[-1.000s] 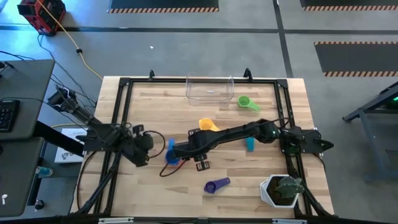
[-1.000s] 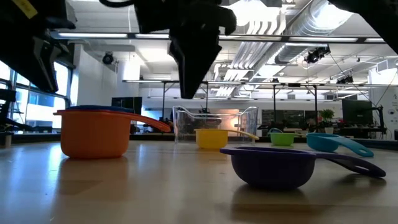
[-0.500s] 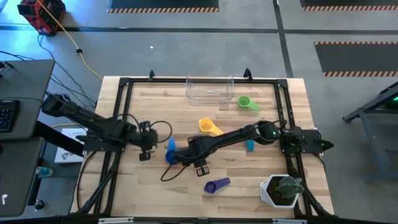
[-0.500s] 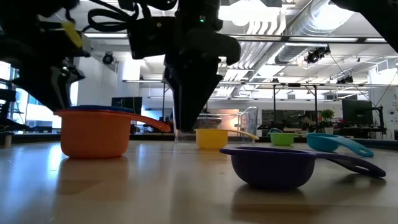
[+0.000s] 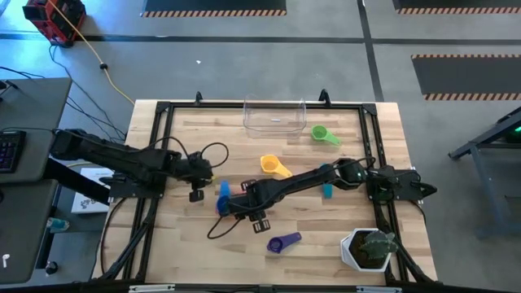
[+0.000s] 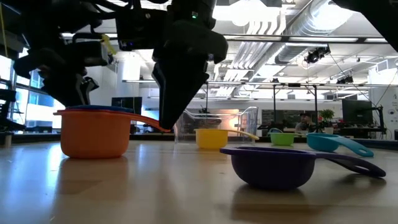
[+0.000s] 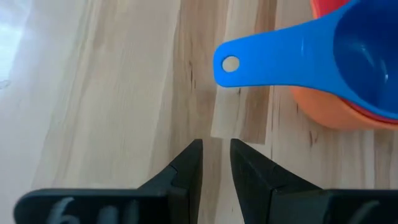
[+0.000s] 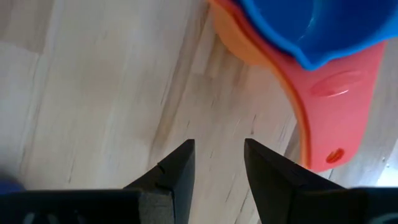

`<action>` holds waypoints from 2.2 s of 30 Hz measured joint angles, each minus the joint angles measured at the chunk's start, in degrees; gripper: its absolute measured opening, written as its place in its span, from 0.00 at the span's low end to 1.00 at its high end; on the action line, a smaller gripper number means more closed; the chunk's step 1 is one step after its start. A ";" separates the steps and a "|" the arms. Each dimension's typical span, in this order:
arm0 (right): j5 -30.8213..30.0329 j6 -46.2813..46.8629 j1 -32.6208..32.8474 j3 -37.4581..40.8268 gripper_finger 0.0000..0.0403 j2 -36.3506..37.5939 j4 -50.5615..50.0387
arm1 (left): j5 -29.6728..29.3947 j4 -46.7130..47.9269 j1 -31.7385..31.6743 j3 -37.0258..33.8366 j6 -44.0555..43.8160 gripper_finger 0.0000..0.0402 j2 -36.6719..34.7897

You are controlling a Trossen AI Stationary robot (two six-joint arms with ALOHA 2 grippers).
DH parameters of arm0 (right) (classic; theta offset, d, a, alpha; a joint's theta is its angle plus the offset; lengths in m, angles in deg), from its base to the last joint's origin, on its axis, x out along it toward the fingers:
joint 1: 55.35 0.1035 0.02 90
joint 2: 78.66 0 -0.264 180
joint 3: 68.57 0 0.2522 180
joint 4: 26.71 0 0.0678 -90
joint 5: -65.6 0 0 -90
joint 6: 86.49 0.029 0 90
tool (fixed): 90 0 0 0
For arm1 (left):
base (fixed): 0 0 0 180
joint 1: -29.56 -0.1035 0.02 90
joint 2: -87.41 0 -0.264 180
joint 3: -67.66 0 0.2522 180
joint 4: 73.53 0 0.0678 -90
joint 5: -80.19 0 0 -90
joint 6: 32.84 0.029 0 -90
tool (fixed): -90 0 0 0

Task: Nest measuring cups in basket
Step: Stack the blue measuring cup into the red measuring cup, then stack the yellow measuring cup into the light blue measuring cup

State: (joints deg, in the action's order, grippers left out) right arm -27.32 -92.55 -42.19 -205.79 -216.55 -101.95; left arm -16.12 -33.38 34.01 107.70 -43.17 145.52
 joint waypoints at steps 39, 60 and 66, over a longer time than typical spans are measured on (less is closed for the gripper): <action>-3.15 1.59 -5.00 -0.07 0.32 -0.09 6.16 | 7.69 -21.18 -5.61 0.02 14.02 0.18 16.30; -4.50 -2.98 -6.16 -0.07 0.32 -0.09 9.82 | 12.04 -23.34 -5.61 0.05 15.56 0.18 16.30; -10.33 -1.57 -5.53 -1.13 0.32 -0.09 3.75 | 10.69 -22.24 -5.61 0.07 15.06 0.18 16.23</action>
State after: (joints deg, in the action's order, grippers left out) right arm -37.64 -94.12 -47.72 -206.92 -216.64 -98.19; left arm -5.43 -55.62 28.39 107.77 -28.11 161.75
